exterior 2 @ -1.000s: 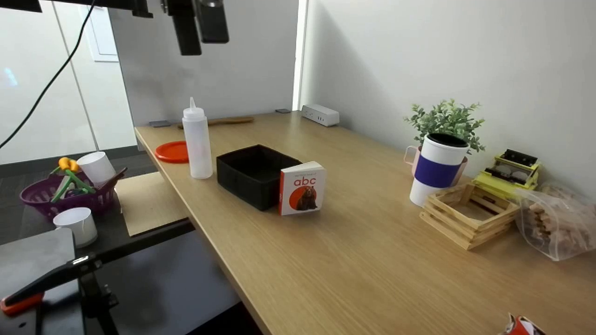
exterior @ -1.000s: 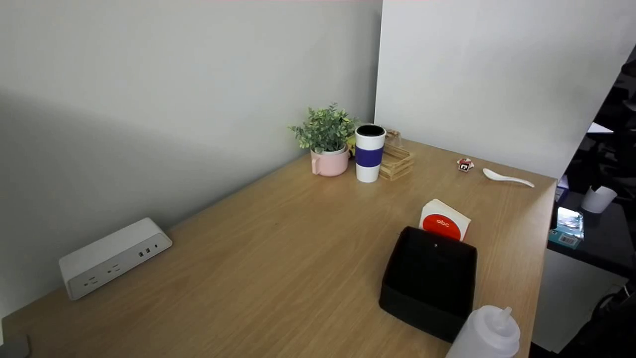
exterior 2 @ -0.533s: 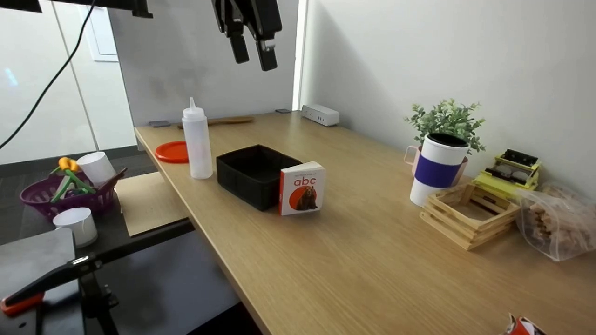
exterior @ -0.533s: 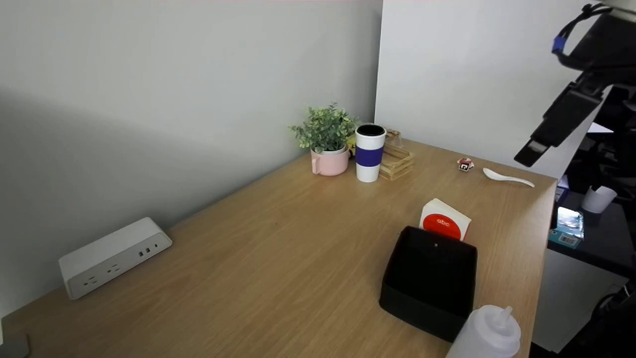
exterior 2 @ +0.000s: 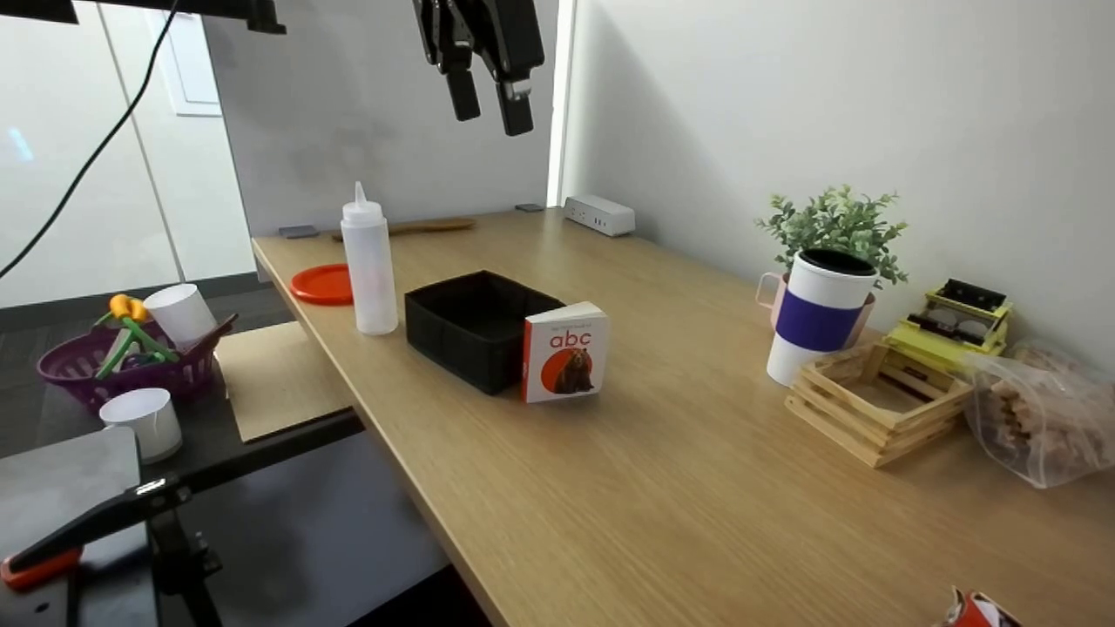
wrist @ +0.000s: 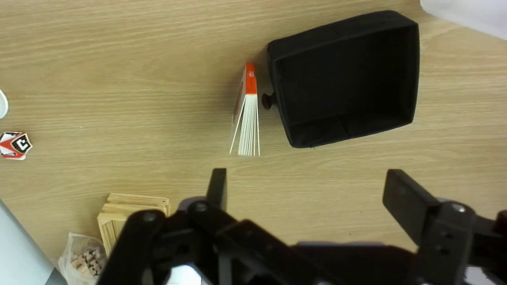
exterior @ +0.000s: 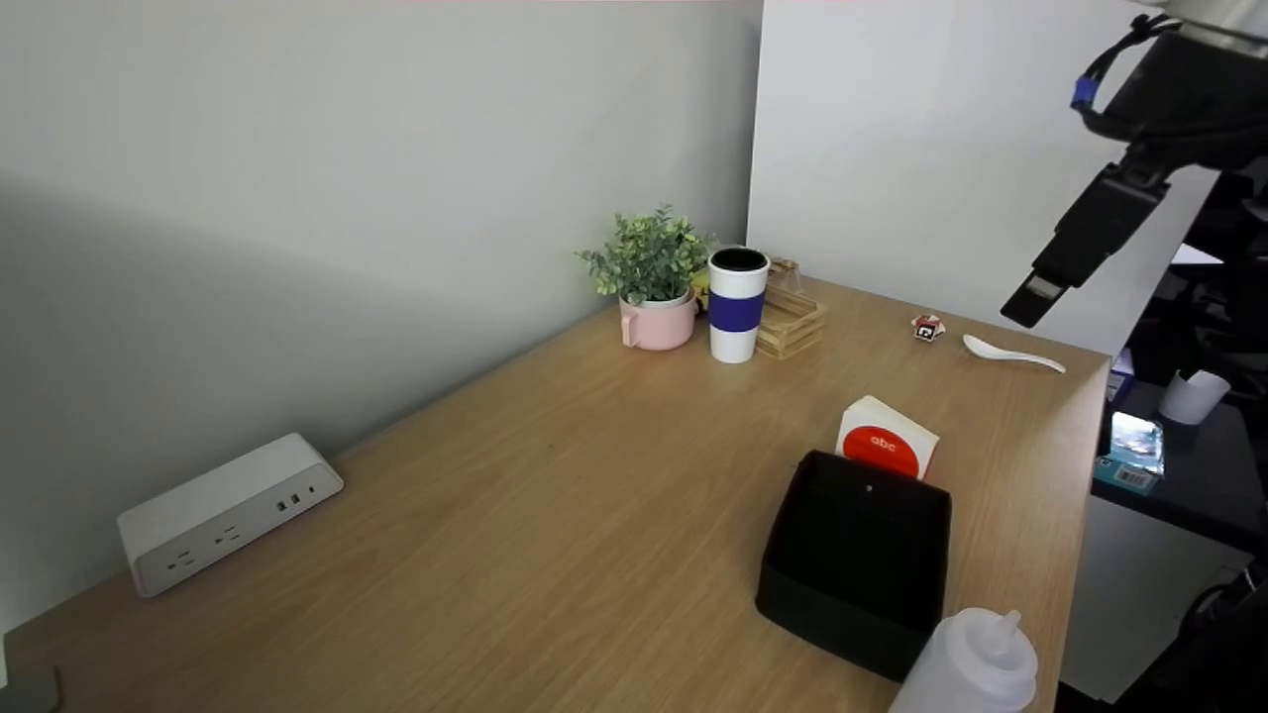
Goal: Put the book in the box
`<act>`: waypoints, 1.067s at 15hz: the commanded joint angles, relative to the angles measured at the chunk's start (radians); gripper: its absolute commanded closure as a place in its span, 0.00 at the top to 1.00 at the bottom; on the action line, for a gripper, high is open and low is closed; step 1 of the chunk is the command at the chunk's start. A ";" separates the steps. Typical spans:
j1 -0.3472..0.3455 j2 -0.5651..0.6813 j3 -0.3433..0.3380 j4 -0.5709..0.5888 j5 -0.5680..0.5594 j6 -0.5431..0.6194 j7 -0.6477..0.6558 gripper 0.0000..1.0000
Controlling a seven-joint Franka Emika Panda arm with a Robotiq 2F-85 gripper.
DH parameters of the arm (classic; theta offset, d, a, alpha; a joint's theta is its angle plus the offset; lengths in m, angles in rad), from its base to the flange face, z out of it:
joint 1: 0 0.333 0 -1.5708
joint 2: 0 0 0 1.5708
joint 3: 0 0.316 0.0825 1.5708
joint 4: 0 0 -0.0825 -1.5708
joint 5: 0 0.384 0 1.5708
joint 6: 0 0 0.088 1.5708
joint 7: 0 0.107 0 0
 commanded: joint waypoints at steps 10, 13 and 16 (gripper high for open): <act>-0.015 0.263 -0.171 0.350 0.165 -0.263 -0.265 1.00; -0.025 0.242 -0.160 0.317 0.152 -0.240 -0.255 1.00; -0.025 0.267 -0.159 0.331 0.153 -0.240 -0.257 1.00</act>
